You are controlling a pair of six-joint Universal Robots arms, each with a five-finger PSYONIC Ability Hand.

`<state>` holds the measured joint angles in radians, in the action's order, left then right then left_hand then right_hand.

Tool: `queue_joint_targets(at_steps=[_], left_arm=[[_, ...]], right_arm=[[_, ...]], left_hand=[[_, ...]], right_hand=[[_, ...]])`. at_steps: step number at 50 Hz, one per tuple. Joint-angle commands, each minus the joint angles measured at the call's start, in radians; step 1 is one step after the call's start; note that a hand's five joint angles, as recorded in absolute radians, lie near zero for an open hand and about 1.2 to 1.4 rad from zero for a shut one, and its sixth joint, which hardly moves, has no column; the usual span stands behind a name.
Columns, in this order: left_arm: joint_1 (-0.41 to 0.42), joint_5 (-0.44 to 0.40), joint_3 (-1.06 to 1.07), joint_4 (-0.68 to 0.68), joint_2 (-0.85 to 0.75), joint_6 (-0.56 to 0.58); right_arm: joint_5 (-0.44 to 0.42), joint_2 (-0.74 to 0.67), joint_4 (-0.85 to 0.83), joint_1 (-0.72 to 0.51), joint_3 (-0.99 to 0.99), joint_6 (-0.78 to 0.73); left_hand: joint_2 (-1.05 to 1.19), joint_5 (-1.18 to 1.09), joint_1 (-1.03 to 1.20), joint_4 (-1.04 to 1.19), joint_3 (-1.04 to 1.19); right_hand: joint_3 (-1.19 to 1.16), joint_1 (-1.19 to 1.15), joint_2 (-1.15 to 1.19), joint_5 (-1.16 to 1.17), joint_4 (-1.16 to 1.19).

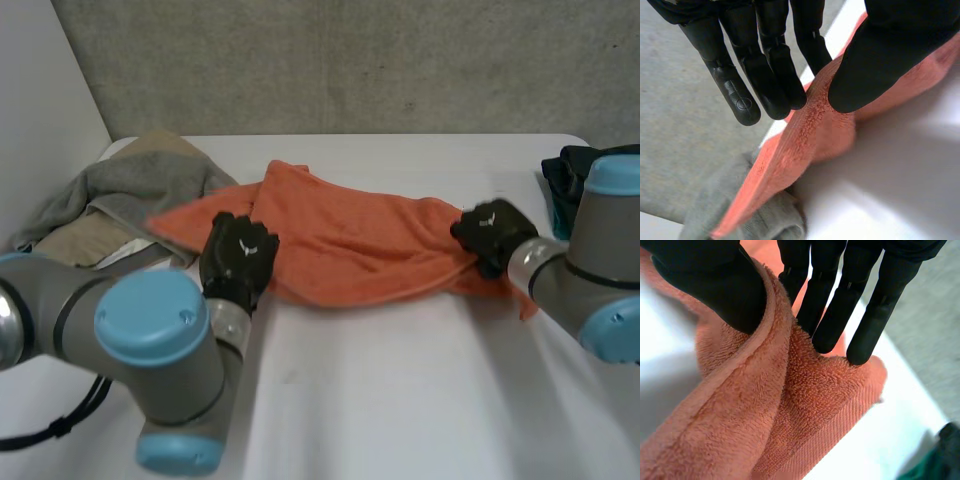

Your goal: Fold the laundry.

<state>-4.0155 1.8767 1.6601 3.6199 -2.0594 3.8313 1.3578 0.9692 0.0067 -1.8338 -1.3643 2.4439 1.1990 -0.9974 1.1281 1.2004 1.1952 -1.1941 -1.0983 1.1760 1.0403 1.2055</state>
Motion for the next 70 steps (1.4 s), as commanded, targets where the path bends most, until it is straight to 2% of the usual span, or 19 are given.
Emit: queue_joint_targets(at_steps=[1,2,3,6,8,9,12,13,16,20,23,30,35,38,46,58,65,69,70], left_arm=[[0.012,-0.021,0.081,-0.086,0.153,-0.002],[0.007,-0.036,0.087,-0.101,0.177,-0.002],[0.007,-0.047,0.089,-0.107,0.188,-0.001],[-0.022,-0.114,0.092,-0.127,0.231,-0.001],[-0.068,-0.168,0.089,-0.132,0.243,0.001],[-0.129,-0.226,0.083,-0.130,0.248,0.001],[-0.238,-0.326,0.070,-0.130,0.248,0.004],[-0.304,-0.391,0.060,-0.135,0.246,-0.001],[-0.382,-0.519,0.050,-0.141,0.223,-0.001],[-0.427,-0.606,0.059,-0.164,0.162,0.004],[-0.438,-0.622,0.070,-0.170,0.131,0.005],[-0.548,-0.646,0.066,-0.145,0.055,0.005],[-0.571,-0.757,-0.011,-0.145,-0.040,0.013],[-0.573,-0.774,-0.048,-0.144,-0.077,0.013],[-0.576,-0.771,-0.189,-0.155,-0.192,0.017],[-0.586,-0.769,-0.276,-0.152,-0.298,0.175],[-0.585,-0.766,-0.319,-0.150,-0.327,0.185],[-0.582,-0.751,-0.350,-0.150,-0.344,0.185],[-0.580,-0.740,-0.359,-0.152,-0.346,0.186]], right_arm=[[-0.023,0.087,0.042,0.017,-0.134,0.000],[-0.026,0.098,0.041,0.024,-0.145,0.000],[-0.031,0.112,0.041,0.034,-0.159,0.000],[-0.061,0.149,0.039,0.060,-0.199,0.000],[-0.095,0.163,0.038,0.070,-0.225,0.000],[-0.106,0.163,0.038,0.071,-0.233,0.000],[-0.138,0.164,0.033,0.076,-0.257,0.001],[-0.141,0.164,0.032,0.079,-0.262,0.001],[-0.144,0.164,0.027,0.080,-0.277,0.001],[-0.146,0.163,0.026,0.082,-0.279,0.001],[-0.146,0.163,0.026,0.085,-0.279,0.001],[-0.147,0.161,0.024,0.103,-0.280,0.003],[-0.147,0.158,0.024,0.103,-0.288,0.003],[-0.147,0.160,0.024,0.103,-0.292,0.003],[-0.147,0.155,0.024,0.102,-0.302,0.003],[-0.147,0.152,0.024,0.100,-0.303,0.003],[-0.147,0.151,0.024,0.100,-0.303,0.003],[-0.147,0.152,0.024,0.102,-0.303,0.003],[-0.147,0.151,0.024,0.103,-0.303,0.001]], left_hand=[[-0.106,0.079,-0.035,-0.108,-0.102],[-0.456,0.429,-0.386,-0.458,-0.453],[-0.602,0.575,-0.531,-0.604,-0.599],[-0.794,0.767,-0.723,-0.796,-0.791],[-0.879,0.852,-0.808,-0.881,-0.876],[-0.973,0.946,-0.902,-0.974,-0.969],[-0.980,0.953,-0.909,-0.981,-0.976],[-0.980,0.953,-0.909,-0.981,-0.976],[-0.974,0.947,-0.903,-0.975,-0.970],[-0.956,0.929,-0.885,-0.958,-0.952],[-0.950,0.923,-0.879,-0.952,-0.946],[-0.900,0.873,-0.829,-0.902,-0.897],[-0.818,0.791,-0.747,-0.820,-0.814],[-0.786,0.759,-0.715,-0.787,-0.782],[-0.754,0.727,-0.683,-0.755,-0.750],[-0.707,0.680,-0.636,-0.708,-0.703],[-0.522,0.495,-0.451,-0.523,-0.518],[-0.173,0.146,-0.102,-0.175,-0.170],[0.066,-0.093,0.137,0.065,0.070]], right_hand=[[-0.202,-0.298,0.220,0.181,0.191],[-0.202,-0.298,0.220,0.181,0.191],[-0.202,-0.298,0.220,0.181,0.191],[-0.202,-0.298,0.220,0.181,0.191],[-0.202,-0.298,0.220,0.181,0.191],[-0.202,-0.298,0.220,0.181,0.191],[-0.202,-0.298,0.220,0.181,0.191],[-0.202,-0.298,0.220,0.181,0.191],[-0.202,-0.298,0.220,0.181,0.191],[-0.202,-0.298,0.220,0.181,0.191],[-0.202,-0.298,0.220,0.181,0.191],[-0.202,-0.298,0.220,0.181,0.191],[-0.202,-0.298,0.220,0.181,0.191],[-0.202,-0.298,0.220,0.181,0.191],[-0.202,-0.298,0.220,0.181,0.191],[-0.202,-0.298,0.220,0.181,0.191],[-0.202,-0.298,0.220,0.181,0.191],[-0.202,-0.298,0.220,0.181,0.191],[-0.202,-0.298,0.220,0.181,0.191]])
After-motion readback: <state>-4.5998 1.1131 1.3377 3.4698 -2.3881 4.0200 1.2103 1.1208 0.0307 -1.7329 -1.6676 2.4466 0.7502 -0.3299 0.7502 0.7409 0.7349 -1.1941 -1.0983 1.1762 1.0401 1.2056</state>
